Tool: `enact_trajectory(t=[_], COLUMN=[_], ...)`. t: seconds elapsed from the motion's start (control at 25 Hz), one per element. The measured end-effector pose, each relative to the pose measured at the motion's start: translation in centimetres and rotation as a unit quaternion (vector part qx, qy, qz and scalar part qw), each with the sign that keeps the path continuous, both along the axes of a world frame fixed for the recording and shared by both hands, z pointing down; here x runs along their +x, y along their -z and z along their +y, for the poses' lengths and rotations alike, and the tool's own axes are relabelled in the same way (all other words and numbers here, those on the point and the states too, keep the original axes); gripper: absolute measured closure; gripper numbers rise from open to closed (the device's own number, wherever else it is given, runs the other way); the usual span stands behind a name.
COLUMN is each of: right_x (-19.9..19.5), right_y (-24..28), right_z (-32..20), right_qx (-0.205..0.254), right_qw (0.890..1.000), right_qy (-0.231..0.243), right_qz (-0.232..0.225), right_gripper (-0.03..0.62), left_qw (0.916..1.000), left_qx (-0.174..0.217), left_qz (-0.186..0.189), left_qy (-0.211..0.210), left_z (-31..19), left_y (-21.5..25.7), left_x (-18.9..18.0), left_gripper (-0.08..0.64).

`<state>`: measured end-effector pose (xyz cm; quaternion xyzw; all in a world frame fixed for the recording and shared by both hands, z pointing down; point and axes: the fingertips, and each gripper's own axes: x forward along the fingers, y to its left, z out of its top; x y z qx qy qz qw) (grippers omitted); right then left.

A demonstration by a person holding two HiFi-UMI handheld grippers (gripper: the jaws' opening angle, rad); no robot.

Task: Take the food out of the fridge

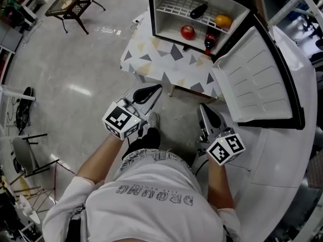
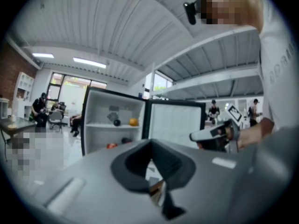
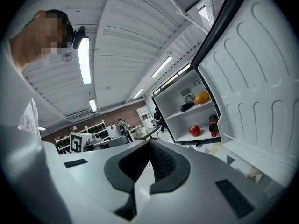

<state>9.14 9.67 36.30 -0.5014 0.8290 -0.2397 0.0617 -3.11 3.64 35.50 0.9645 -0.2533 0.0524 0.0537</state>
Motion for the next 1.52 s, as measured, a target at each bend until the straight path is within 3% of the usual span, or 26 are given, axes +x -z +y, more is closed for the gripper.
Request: enact_trajectory(t=[0.76,1.16,1.52], right_x=[-1.9,-2.4,-1.9], right_y=[-1.3,-1.4,-2.5], right_z=[-15.5,-19.3,-21.6], right_qx=[-0.030,-0.033,-0.043], right_qw=[0.999,0.998,0.998], right_qy=[-0.044,-0.061,-0.052], right_qz=[0.000,0.000,-0.005], right_gripper=[0.603,0.603,0.603], left_qw=[0.9988,0.9976,0.9979], left_qx=[-0.023,-0.026,-0.029], left_qz=[-0.002,-0.004,-0.015], left_qy=[-0.043,-0.065,-0.056], left_z=[-16.0,-19.9,-23.1], left_y=[-2.1,-2.8,-4.7], left_x=[-1.5,-0.8,0.5], left_gripper=[0.552,0.552,0.552])
